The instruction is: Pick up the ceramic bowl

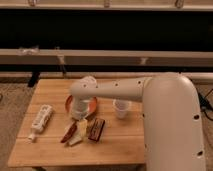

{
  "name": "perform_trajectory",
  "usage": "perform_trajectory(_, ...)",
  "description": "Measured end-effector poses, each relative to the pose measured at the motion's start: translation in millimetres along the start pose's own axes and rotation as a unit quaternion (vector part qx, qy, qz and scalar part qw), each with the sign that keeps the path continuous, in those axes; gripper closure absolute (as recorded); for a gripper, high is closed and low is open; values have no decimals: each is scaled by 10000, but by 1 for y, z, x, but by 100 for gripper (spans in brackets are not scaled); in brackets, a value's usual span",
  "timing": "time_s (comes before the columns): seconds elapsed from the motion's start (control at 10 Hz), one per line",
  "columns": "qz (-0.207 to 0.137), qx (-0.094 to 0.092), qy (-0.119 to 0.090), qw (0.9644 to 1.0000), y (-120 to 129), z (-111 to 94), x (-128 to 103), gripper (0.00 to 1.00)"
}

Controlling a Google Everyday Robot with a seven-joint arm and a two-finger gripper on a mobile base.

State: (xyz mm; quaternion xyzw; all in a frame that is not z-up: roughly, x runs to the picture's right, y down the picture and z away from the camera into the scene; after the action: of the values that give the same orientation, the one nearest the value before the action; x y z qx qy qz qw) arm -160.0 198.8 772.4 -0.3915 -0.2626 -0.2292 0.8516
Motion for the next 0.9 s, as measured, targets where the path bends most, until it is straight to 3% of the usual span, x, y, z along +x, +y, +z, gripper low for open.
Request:
perform_trajectory(0.6, 13, 1, -2, 10000, 0, 0, 0, 20)
perform_trajectory(0.8, 254, 55, -41, 9997, 2, 2, 9, 20)
perform_trajectory(0.9, 596, 229, -48, 9979, 8, 3, 27, 20)
